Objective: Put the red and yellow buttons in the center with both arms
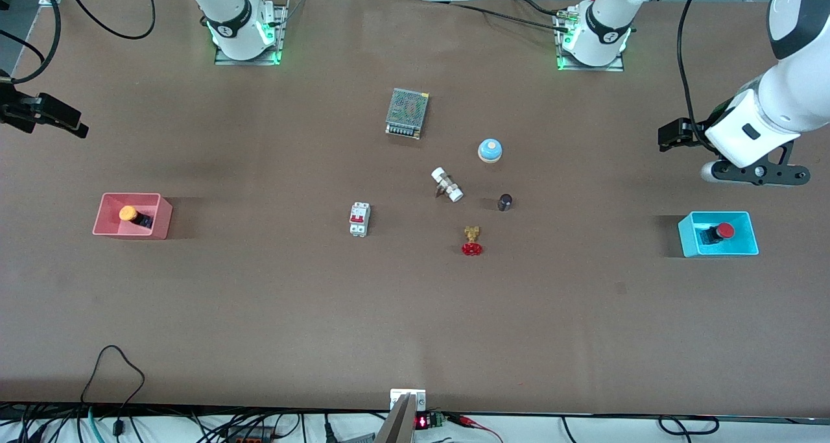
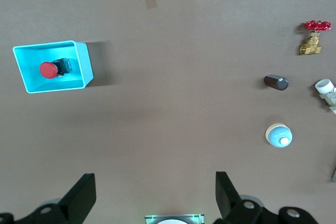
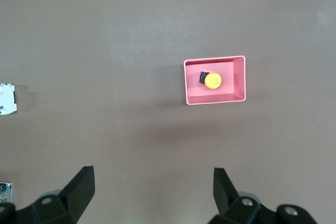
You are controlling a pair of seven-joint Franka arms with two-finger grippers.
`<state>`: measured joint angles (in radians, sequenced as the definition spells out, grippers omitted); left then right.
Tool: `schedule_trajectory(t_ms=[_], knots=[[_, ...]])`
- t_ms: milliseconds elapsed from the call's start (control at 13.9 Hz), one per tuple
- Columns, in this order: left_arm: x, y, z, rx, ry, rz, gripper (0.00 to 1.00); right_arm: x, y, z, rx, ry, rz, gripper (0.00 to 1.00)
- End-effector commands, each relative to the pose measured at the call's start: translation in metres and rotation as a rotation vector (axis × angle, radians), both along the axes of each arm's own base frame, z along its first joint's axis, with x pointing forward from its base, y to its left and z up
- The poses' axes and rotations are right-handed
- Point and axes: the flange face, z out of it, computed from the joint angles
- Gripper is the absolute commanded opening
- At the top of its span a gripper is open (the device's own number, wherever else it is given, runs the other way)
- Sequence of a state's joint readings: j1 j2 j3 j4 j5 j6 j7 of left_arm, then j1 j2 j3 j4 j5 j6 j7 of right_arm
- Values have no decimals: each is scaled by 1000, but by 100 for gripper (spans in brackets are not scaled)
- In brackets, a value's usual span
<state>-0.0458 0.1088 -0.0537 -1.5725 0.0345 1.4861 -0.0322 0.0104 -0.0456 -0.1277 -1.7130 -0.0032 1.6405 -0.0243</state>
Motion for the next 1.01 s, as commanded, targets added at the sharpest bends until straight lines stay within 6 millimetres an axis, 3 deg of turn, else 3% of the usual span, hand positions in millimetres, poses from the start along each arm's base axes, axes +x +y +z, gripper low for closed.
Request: schedule_trajectory(t_ms=[0, 359, 719, 935], knots=[[4, -2, 6, -1, -10, 9, 100, -5, 1, 4, -8, 9, 8, 100], [5, -1, 6, 0, -10, 11, 100, -2, 5, -2, -8, 20, 14, 100], [5, -2, 4, -1, -7, 14, 100, 9, 3, -28, -10, 59, -7, 100], [5, 1, 4, 0, -7, 18, 100, 29, -10, -68, -15, 88, -18, 100]])
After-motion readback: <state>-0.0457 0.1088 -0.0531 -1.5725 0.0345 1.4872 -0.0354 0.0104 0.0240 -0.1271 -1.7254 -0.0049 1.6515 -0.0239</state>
